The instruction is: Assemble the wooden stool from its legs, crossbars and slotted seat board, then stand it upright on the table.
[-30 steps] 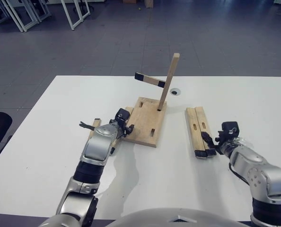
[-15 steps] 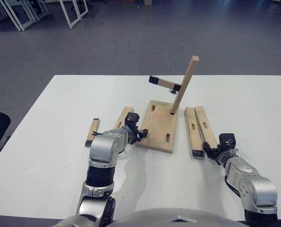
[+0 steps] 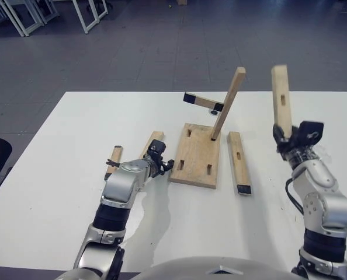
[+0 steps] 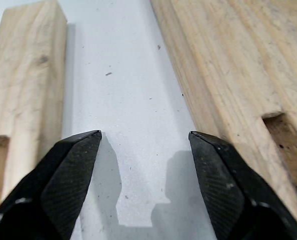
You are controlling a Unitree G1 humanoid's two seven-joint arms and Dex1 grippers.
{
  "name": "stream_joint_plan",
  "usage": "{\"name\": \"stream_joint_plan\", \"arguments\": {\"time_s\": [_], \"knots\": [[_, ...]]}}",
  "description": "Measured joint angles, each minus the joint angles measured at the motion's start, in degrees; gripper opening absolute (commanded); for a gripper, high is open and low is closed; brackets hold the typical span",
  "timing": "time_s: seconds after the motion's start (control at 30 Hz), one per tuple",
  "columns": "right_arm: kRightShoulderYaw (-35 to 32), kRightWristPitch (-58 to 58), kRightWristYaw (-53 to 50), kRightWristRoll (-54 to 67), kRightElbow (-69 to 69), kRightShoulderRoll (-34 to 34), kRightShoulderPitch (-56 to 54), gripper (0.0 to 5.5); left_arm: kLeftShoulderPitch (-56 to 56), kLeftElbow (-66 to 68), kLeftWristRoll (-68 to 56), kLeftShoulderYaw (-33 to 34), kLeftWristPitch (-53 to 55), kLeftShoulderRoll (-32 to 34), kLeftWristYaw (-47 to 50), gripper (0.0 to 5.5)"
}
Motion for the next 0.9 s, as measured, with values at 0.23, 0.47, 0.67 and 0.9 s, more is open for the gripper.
{"name": "stream_joint_plan", "arguments": {"time_s": [0.23, 0.47, 0.67, 0.9], "knots": [[-0.83, 0.00, 5.81, 8.60, -0.74, -1.56, -12.66, 2.02, 1.67, -4.54, -2.60, -5.41, -4.82, 2.01, -7.38, 3.25], [-0.84, 0.93, 11.98, 14.90, 5.79, -2.79, -17.45, 2.02, 0.81, -5.65, -4.58, -11.64, -8.63, -4.22, -9.35, 3.25], [-0.94, 4.00, 18.56, 23.00, 6.49, -3.59, -14.35, 2.02, 1.57, -13.54, -15.27, 3.73, -5.00, -0.79, -12.44, 3.56], [1.09, 7.32, 29.04, 32.44, 5.30, -4.99, -6.25, 2.02, -1.38, -14.06, -44.82, 24.54, 4.20, -3.77, -16.43, 4.21]]}}
